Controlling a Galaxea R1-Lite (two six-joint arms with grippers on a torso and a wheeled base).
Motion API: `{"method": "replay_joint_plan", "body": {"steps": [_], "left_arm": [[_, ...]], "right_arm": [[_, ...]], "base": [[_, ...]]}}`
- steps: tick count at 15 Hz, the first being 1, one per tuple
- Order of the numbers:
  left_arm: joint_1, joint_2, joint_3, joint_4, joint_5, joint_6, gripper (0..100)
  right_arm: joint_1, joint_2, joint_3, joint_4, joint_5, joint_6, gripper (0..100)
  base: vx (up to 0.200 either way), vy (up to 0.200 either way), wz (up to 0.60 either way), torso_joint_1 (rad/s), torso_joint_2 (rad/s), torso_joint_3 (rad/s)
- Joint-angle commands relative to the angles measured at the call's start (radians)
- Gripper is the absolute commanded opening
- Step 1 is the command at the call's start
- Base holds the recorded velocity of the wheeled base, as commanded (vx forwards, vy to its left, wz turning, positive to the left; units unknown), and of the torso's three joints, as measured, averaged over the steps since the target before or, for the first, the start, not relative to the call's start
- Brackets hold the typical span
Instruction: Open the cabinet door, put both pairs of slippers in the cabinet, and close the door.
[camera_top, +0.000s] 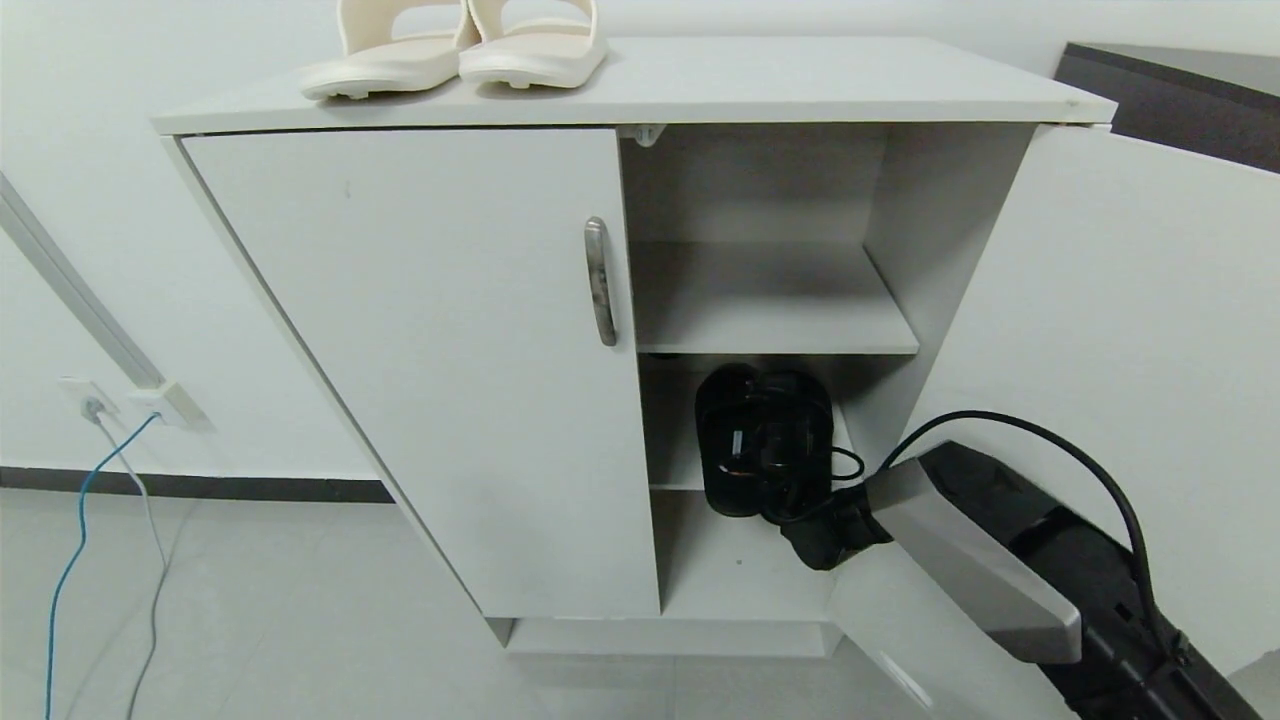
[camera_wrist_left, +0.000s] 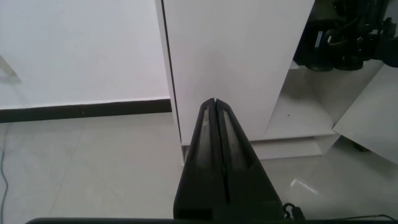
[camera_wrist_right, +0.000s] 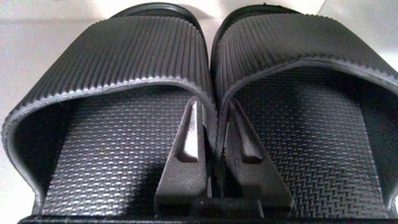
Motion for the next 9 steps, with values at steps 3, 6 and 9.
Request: {"method": "replay_joint_plan", "body": {"steps": [3, 6, 9], "left_arm": [[0.001, 0.0, 0.0, 0.0, -0.001, 0.0, 0], [0.001, 0.0, 0.0, 0.0, 0.0, 0.0, 0], [0.001, 0.0, 0.0, 0.0, -0.001, 0.0, 0]], "right_arm": [[-0.005, 0.018, -0.032, 0.0, 0.0, -0.002, 0], [-0.006, 0.029, -0.05, 0.012, 0.001, -0.003, 0], [-0.008, 0.041, -0.066, 0.018, 0.001, -0.003, 100]], "base": [[0.0, 0.0, 0.0, 0.0, 0.0, 0.0], [0.0, 0.0, 0.0, 0.0, 0.0, 0.0], [0.0, 0.0, 0.0, 0.0, 0.0, 0.0]]}}
